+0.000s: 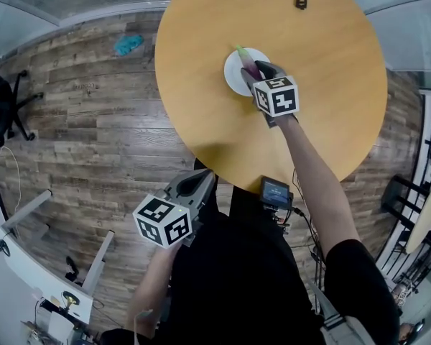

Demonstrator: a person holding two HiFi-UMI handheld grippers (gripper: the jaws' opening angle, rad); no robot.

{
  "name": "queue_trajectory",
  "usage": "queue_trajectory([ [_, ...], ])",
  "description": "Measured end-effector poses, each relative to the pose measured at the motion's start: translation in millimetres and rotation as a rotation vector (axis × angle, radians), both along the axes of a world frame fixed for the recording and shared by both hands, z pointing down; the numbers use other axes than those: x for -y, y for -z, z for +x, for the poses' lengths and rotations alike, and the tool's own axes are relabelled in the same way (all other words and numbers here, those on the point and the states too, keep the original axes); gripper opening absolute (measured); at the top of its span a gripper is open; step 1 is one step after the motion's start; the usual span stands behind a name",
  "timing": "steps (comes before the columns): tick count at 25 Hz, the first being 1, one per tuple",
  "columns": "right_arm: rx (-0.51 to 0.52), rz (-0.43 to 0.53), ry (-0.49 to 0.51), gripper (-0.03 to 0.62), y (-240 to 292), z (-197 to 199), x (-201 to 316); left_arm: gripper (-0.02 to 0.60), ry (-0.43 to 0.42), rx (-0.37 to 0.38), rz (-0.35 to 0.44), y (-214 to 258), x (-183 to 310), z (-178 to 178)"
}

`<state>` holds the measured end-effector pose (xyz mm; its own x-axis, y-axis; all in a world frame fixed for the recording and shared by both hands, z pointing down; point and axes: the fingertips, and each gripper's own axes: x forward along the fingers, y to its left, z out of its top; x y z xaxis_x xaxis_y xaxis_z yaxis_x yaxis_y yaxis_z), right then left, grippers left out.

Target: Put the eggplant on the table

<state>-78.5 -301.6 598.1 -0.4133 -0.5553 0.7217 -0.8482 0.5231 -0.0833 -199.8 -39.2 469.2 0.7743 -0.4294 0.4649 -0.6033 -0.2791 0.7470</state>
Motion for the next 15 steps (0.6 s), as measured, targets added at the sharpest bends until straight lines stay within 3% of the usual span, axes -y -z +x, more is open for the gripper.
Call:
queue_trajectory([
  [15,-0.019,0.015,-0.018,0.196,-5.4,-1.1,6.8,0.012,-0.01,-0.005,-0.001,-1.1,-0.1,6.8],
])
